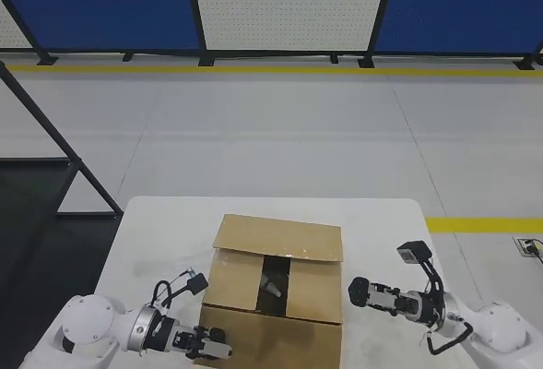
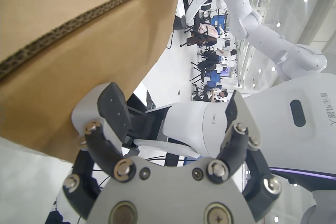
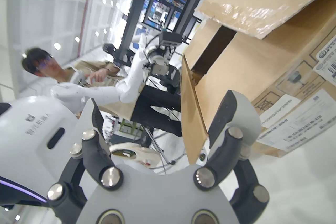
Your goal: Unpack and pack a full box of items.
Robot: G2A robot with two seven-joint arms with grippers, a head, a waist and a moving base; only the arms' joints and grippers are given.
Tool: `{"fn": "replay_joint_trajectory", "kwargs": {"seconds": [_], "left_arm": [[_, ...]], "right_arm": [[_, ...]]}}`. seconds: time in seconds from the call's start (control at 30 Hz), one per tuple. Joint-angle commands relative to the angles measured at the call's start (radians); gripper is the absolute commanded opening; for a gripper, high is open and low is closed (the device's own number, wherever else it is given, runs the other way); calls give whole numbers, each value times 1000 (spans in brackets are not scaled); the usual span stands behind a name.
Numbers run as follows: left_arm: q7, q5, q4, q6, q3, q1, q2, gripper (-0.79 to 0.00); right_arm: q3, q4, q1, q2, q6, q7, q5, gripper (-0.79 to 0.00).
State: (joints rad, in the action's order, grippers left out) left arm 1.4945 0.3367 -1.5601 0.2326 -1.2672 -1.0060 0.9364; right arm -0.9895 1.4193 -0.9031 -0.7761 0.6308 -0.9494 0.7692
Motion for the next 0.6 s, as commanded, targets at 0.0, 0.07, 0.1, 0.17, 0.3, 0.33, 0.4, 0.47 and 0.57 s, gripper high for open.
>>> {"fn": "replay_joint_trajectory", "kwargs": {"seconds": [0.0,0.07,0.1,0.17,0.3,0.33,0.4,0.47,0.57], "left_arm": [[1,13,-1,0,2,2,0,0],[-8,18,-4,2,1,4,-1,0],[-15,24,-6,4,-2,4,-2,0],[-26,36,-11,6,-12,2,-3,0],[-40,69,-20,12,-41,-3,-8,0],[-40,69,-20,12,-41,-3,-8,0],[-40,69,-20,12,-41,-3,-8,0],[-74,73,-22,11,-46,-9,-7,0],[-115,121,-25,30,-75,-23,-9,0]], "right_arm": [[12,-27,14,-13,-33,-3,105,0],[25,-65,34,-24,-66,-3,135,0],[25,-65,34,-24,-66,-3,135,0],[25,-65,34,-24,-66,-3,135,0],[25,-65,34,-24,-66,-3,135,0],[25,-65,34,-24,-66,-3,135,0],[28,-48,30,-26,-92,13,115,0],[37,-26,30,-32,-154,10,126,0],[42,-43,46,-41,-248,0,172,0]]}}
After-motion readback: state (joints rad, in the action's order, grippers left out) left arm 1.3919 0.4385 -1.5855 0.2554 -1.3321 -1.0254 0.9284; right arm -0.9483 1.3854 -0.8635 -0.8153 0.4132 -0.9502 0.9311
